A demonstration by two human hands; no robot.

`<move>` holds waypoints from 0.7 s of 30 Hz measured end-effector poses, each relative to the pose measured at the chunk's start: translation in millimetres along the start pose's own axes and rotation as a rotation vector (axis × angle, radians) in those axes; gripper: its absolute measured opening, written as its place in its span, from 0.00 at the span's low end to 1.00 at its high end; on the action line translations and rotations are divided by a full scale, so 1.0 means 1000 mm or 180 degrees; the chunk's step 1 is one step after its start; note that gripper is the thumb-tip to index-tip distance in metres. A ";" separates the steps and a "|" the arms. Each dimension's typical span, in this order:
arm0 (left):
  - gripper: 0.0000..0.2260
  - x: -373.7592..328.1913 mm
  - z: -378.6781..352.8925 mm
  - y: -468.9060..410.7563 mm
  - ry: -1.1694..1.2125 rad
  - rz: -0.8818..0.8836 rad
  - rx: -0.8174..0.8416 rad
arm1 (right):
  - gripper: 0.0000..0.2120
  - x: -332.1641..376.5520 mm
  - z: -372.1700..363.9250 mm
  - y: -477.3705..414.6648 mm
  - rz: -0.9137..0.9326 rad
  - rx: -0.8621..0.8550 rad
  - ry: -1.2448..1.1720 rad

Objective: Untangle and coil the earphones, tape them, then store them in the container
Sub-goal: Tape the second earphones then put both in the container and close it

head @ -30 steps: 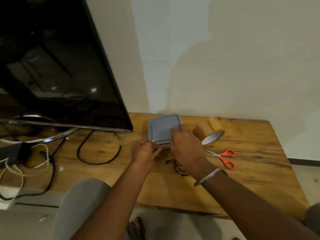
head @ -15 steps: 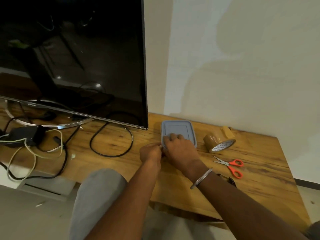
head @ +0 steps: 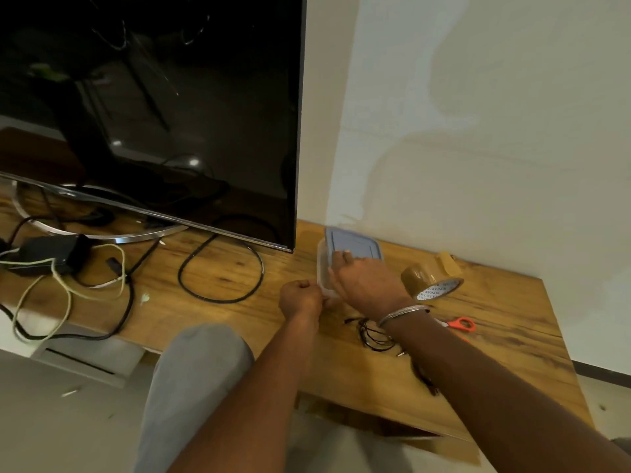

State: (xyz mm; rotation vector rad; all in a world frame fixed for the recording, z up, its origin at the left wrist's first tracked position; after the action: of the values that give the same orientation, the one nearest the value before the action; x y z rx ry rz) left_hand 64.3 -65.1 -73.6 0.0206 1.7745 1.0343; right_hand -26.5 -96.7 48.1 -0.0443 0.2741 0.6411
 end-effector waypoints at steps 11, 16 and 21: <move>0.11 -0.053 -0.009 0.034 -0.2142 -0.1826 -0.0264 | 0.14 -0.189 0.104 0.157 -0.2084 -0.2651 -0.0445; 0.07 -0.052 -0.063 0.088 -0.2779 -0.2931 0.0994 | 0.10 -0.189 0.042 0.189 -0.2036 -0.1856 0.0430; 0.10 0.013 -0.095 0.109 -0.4438 -0.3171 0.2224 | 0.03 -0.167 -0.017 0.189 -0.1832 -0.1251 0.0299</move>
State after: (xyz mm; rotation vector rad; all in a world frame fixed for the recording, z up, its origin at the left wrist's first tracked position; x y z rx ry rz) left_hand -61.7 -50.4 -4.2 0.2095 0.5452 -0.3908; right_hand -271.4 -45.0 84.0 -0.5139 0.2083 0.1113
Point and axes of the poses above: each hand's wrist, its own y-axis away from the middle knuckle, its own z-axis out of the back of the hand, x = y × z, the point moved 9 cm from there along -y, towards the middle knuckle, and after that the axes turned 6 degrees about y, right-handed, at the moved point
